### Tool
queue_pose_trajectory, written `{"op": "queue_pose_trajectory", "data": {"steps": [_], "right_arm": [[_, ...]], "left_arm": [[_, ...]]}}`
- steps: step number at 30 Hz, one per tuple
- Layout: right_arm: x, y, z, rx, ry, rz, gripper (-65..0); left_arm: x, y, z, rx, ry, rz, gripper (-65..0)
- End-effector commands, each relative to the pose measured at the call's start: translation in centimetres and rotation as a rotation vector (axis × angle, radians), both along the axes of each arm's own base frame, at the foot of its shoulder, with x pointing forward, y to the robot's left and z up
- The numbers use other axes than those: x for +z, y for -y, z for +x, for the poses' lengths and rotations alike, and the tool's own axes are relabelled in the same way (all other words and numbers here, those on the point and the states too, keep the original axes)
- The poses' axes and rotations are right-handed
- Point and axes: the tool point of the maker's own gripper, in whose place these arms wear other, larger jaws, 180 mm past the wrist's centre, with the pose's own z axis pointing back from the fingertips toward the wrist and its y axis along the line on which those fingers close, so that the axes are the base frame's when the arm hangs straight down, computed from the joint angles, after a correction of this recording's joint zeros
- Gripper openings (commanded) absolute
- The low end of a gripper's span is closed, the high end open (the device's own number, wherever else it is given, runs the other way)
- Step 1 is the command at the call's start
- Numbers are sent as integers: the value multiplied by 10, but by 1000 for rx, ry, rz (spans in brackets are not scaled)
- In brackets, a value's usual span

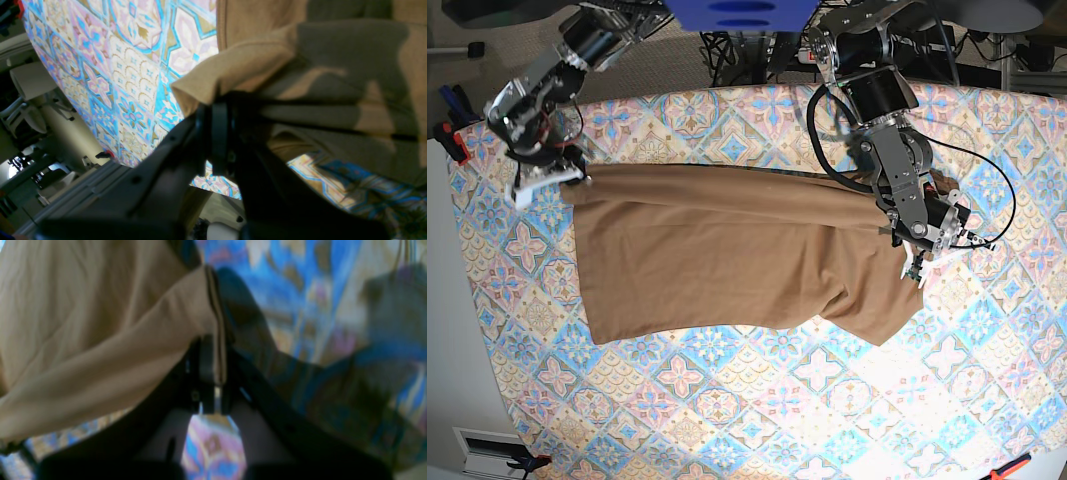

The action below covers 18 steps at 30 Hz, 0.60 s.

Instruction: Layout the t-shirt on the table in an organized manner, then fold the t-shirt properly

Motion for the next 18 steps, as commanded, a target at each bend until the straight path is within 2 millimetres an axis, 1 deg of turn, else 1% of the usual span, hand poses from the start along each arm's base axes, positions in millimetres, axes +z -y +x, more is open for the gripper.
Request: {"op": "queue_pose_trajectory", "data": {"steps": [1,4,8,9,11,15,18], "right_arm": [[6,1,7,13,16,-19,-650],[22,-6,20,63,54,-57,-650],[61,-2,34,47,140,-134,-650],[66,-2,36,37,152,-140,-650],[70,1,36,15,158,-143,-650],[71,1,37,12,164,-145,-650],[72,-5,42,35,170,-143,-650]], "left_arm": [[12,-6,6,13,30,26,-650],[11,-6,5,13,28,26,-650],[11,-6,5,13,28,27,-650],[11,-6,5,14,27,29,-650],[11,-6,5,14,27,29,-650],[11,-6,5,13,26,27,-650],[9,-10,0,32,21,22,-650]]}}
